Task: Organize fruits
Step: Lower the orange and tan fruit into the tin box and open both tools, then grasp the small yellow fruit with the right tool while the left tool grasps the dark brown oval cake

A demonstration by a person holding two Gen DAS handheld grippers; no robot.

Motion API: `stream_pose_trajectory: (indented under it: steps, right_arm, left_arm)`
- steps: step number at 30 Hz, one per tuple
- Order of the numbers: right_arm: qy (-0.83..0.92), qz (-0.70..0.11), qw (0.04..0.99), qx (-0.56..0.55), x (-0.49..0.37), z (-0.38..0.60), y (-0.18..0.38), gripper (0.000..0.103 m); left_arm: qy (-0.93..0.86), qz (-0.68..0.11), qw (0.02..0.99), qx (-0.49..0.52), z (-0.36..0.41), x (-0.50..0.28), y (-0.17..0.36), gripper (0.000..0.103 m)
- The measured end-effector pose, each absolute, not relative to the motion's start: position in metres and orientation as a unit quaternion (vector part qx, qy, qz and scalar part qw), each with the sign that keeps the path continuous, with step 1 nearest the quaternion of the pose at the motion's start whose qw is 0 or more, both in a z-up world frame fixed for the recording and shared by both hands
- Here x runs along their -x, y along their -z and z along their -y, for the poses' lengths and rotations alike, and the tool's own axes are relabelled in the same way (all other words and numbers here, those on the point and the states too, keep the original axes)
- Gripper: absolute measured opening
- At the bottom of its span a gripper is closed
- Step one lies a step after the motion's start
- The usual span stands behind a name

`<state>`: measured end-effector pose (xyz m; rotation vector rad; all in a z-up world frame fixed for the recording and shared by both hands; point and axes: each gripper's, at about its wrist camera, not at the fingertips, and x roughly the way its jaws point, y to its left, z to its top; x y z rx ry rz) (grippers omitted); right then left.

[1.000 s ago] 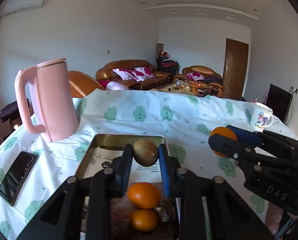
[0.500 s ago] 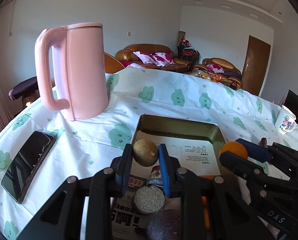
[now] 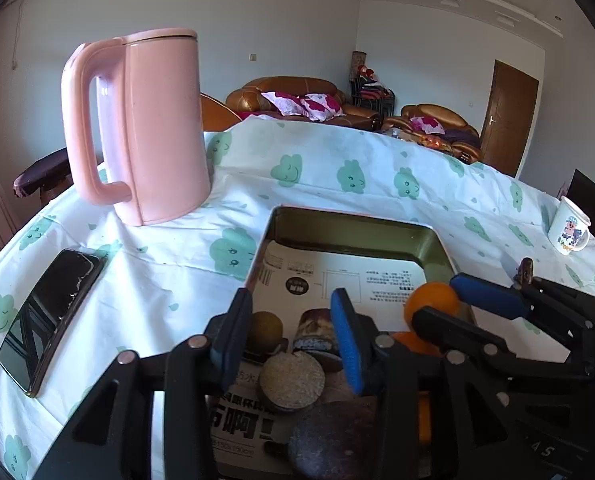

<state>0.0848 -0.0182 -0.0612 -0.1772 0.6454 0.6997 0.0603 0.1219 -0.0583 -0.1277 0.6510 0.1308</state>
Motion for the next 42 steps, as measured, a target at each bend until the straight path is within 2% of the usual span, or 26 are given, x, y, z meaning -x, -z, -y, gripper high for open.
stream_pose_trajectory:
  steps: [1,2,3,5,13,17,24,26,27,30,37,40,42]
  right_arm:
    - [-0.333,-0.306,0.888,0.082,-0.083,0.022,0.059,0.053]
    - [-0.333,-0.303,0.890,0.077,-0.081,0.027,0.056,0.054]
    - [-0.332,-0.300,0.891,0.073,-0.080,0.033,0.052,0.054]
    - [-0.324,-0.294,0.897,0.068,-0.078,0.047,0.046,0.055]
    - [-0.216,-0.323,0.915,0.112,-0.092,0.122,0.053,0.056]
    - [-0.164,-0.366,0.910,0.102,-0.110,0.165,0.069,0.056]
    - [-0.153,-0.396,0.903,0.056,-0.125,0.199,0.080,0.056]
    - [-0.152,-0.403,0.901,0.058,-0.128,0.199,0.082,0.050]
    - [-0.156,-0.412,0.896,0.056,-0.129,0.199,0.084,0.040]
    - [-0.163,-0.425,0.889,0.047,-0.134,0.201,0.089,0.031]
    - [-0.108,-0.395,0.912,0.031,-0.136,0.227,0.079,0.030]
    - [-0.084,-0.393,0.916,0.009,-0.140,0.244,0.077,0.031]
    - [-0.080,-0.391,0.917,-0.010,-0.140,0.253,0.077,0.031]
  left_arm:
    - [-0.067,-0.317,0.944,0.060,-0.120,-0.059,0.057,0.054]
    - [-0.070,-0.315,0.945,0.057,-0.117,-0.059,0.056,0.063]
    - [-0.076,-0.312,0.945,0.055,-0.115,-0.057,0.054,0.076]
    - [-0.078,-0.299,0.950,0.053,-0.110,-0.054,0.049,0.087]
    - [-0.057,-0.288,0.955,0.040,-0.079,-0.052,0.031,0.087]
    - [-0.038,-0.287,0.957,0.029,-0.053,-0.057,0.026,0.096]
    - [-0.008,-0.292,0.956,-0.010,-0.002,-0.071,0.025,0.096]
    - [-0.001,-0.296,0.955,-0.017,0.009,-0.077,0.024,0.096]
    - [0.003,-0.299,0.954,-0.020,0.013,-0.080,0.025,0.096]
    - [0.018,-0.313,0.949,-0.024,0.026,-0.089,0.026,0.096]
    - [0.048,-0.351,0.935,-0.021,0.058,-0.121,0.038,0.096]
    - [0.063,-0.369,0.927,-0.018,0.073,-0.136,0.048,0.090]
    - [0.078,-0.382,0.921,-0.012,0.081,-0.145,0.054,0.079]
